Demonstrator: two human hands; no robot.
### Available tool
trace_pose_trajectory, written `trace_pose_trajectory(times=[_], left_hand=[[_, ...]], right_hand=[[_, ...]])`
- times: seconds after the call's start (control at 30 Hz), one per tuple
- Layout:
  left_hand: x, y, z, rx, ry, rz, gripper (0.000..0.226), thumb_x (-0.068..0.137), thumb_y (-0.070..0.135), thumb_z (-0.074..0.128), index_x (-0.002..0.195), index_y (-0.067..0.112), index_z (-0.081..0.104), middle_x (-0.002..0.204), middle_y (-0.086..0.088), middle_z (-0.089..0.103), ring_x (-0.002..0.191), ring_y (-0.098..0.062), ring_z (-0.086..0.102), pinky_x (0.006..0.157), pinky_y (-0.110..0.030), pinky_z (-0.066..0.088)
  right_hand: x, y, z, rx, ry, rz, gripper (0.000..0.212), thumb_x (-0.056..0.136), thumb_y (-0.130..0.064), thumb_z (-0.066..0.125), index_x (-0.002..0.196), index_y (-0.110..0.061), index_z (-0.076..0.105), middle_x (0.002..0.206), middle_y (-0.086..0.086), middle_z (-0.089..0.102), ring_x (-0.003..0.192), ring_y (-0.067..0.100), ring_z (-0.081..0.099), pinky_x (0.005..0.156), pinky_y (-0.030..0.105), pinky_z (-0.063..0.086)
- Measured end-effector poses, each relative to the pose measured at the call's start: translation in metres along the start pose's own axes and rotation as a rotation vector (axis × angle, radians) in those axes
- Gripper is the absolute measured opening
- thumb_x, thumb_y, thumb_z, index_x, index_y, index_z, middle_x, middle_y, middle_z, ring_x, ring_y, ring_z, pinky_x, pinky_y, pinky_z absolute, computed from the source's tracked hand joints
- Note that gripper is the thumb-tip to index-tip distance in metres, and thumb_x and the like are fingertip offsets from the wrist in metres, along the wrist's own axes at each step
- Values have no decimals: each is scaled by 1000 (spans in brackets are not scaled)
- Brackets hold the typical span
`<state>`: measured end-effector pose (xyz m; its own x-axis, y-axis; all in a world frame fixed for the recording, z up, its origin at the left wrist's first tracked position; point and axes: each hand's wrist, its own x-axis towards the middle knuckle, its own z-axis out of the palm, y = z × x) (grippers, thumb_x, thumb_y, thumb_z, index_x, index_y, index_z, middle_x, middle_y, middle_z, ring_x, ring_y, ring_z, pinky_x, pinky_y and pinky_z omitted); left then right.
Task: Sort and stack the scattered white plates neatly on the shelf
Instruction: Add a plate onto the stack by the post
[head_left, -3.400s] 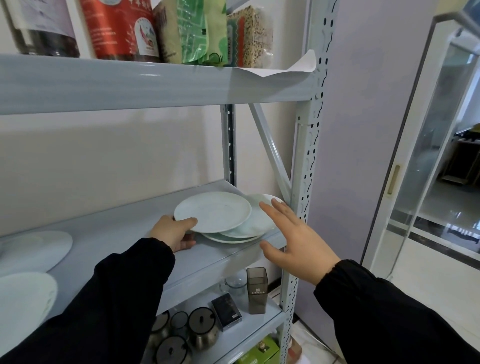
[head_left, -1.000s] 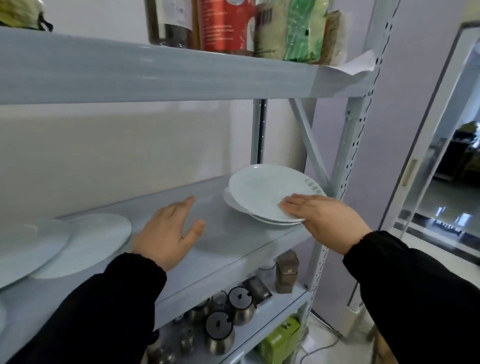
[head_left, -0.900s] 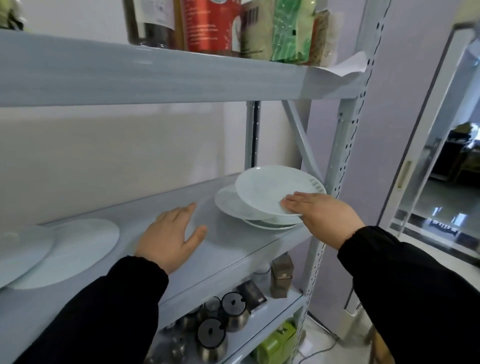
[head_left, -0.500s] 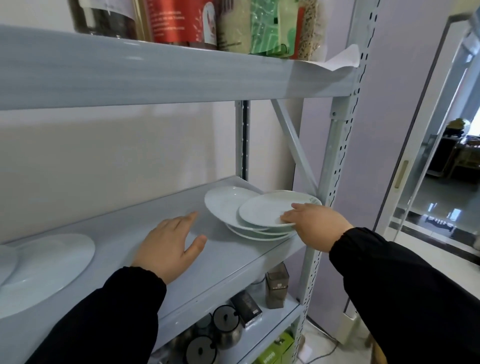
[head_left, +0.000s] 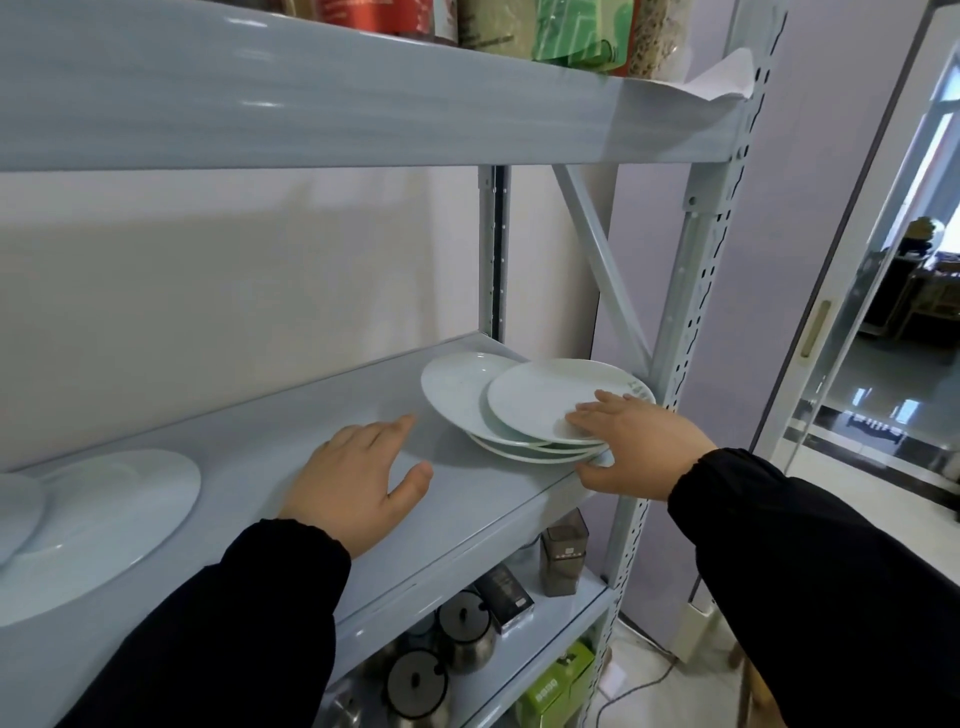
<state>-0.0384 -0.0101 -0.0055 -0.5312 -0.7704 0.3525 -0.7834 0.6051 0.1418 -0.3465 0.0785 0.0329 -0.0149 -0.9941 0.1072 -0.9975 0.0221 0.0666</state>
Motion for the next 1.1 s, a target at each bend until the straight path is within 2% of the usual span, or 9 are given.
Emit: trace_pose_trajectory(times=[0.17,0.33,0.5,0.6,0.7,0.8,1.0,1.1], left_hand=[[0,1,1,-26,14,-3,84,82,69,14,150,23,32,141,-1,50,129,-23,42,105,-38,35],[0,1,1,-28,17,2,84,82,69,14,149,23,33,142,-1,49,128,-24,42,104,-38,35],[-6,-3,-3,-13,45,-9,80,83,67,17,147,22,38,137,-2,54,125,-25,45,102,-39,37],[-15,-6,-9,-5,55,-36,80,85,66,16,147,22,39,138,0,53,126,-24,44,102,-38,37],[-27,-14,-15,9,69,-76,75,86,64,20,147,23,38,136,2,54,123,-22,45,101,-36,38],[-44,-29,-23,23,85,-124,71,88,60,24,147,24,37,136,1,54,123,-23,46,100,-37,38],[-93,-64,-47,58,137,-268,68,90,60,28,144,22,44,130,-1,59,120,-24,50,101,-39,40],[-121,-79,-61,6,212,-352,65,89,58,32,140,21,49,129,-1,60,121,-20,50,101,-31,36]], right_hand=[[-1,-3,5,34,42,-9,79,83,-61,50,153,-35,23,161,-9,21,150,14,10,121,33,13],[-8,-15,2,67,88,-45,89,76,-73,37,154,-34,19,162,-5,18,150,17,7,121,33,11],[-11,-45,-4,115,111,-119,84,84,-65,50,154,-33,18,163,-5,13,150,16,2,119,29,6],[-7,-67,-7,144,118,-188,84,83,-67,45,154,-33,16,163,-3,10,150,16,-2,121,30,4],[1,-93,-3,178,175,-285,87,78,-70,36,154,-32,20,163,-1,13,151,17,-1,122,34,8],[10,-123,0,238,200,-378,84,79,-70,37,153,-33,21,163,-1,12,150,16,-2,121,33,9],[35,-192,6,434,160,-525,84,78,-70,38,153,-38,21,163,-7,10,150,10,-3,120,33,13],[47,-235,8,535,127,-587,87,73,-72,35,152,-39,20,163,-8,11,149,8,-2,120,29,13]])
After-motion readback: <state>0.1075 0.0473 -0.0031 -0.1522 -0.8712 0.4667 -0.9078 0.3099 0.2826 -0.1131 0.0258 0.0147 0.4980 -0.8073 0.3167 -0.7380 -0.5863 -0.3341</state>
